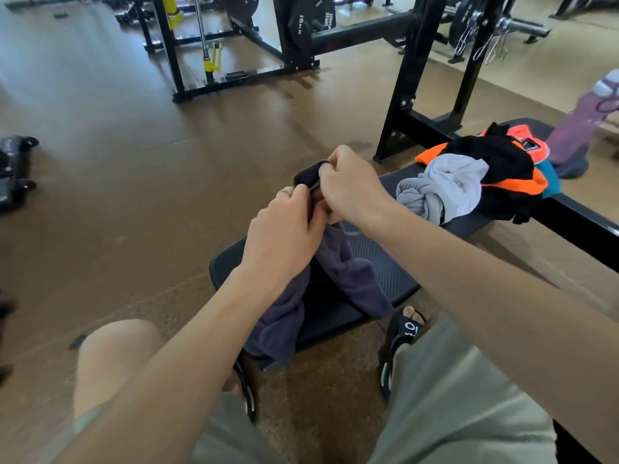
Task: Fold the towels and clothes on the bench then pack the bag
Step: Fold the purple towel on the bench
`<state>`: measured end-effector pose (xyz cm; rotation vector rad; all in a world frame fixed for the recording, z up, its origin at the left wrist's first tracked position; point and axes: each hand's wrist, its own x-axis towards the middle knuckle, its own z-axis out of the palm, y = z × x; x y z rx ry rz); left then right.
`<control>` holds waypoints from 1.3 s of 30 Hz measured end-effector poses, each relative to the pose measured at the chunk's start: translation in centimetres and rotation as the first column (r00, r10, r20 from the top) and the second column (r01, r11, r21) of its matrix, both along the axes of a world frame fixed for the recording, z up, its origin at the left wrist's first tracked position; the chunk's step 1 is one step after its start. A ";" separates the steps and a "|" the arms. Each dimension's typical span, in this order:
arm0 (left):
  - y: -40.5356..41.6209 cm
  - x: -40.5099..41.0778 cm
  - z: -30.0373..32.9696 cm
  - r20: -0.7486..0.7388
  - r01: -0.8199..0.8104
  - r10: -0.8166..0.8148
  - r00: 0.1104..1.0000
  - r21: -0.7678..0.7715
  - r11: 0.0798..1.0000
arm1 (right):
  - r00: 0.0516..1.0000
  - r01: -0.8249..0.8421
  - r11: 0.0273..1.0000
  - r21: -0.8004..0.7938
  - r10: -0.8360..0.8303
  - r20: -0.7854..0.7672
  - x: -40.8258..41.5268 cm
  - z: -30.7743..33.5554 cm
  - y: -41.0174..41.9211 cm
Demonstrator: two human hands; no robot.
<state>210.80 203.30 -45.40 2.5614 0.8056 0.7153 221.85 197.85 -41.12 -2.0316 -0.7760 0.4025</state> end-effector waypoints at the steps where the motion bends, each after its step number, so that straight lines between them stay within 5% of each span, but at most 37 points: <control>1: 0.1 0.1 0.2 -0.004 -0.003 0.004 1.000 0.005 1.000 | 1.000 -0.006 1.000 -0.002 0.006 0.027 -0.1 0.2 -0.1; 8: 1.3 0.9 1.5 -0.015 0.085 -0.086 0.996 -0.071 0.994 | 0.970 0.035 0.998 0.058 -0.048 0.237 -0.3 0.4 -0.4; 14: 1.6 0.3 1.0 -0.093 0.119 -0.125 0.988 -0.061 0.991 | 0.988 0.087 0.975 0.205 -0.110 0.105 0.4 1.5 -0.6; 16: 1.5 -0.1 0.7 -0.145 0.089 -0.090 0.985 -0.014 0.996 | 0.967 0.079 0.972 0.220 -0.129 0.222 0.9 1.7 -0.9; 19: 1.9 -0.9 0.2 -0.212 0.069 -0.051 0.976 0.075 0.995 | 0.735 0.053 0.998 0.025 -0.056 0.675 2.4 1.9 -2.1; 22: 2.9 -1.9 0.1 -0.322 0.104 -0.058 0.945 0.126 0.987 | 0.573 0.054 0.987 -0.150 0.092 0.814 3.7 2.5 -3.6; 30: 5.4 -2.7 1.6 -0.341 0.282 -0.194 0.920 0.231 0.931 | 0.716 -0.133 0.886 -0.443 0.395 0.576 5.5 1.3 -5.4; 36: 6.3 -2.7 2.1 -0.352 0.428 -0.329 0.876 0.255 0.867 | 0.912 -0.187 0.850 -0.493 0.336 0.235 6.1 1.0 -6.0; 39: 6.4 -2.7 2.2 -0.341 0.441 -0.343 0.875 0.271 0.856 | 0.909 -0.141 0.844 -0.518 0.318 0.271 6.1 1.1 -6.1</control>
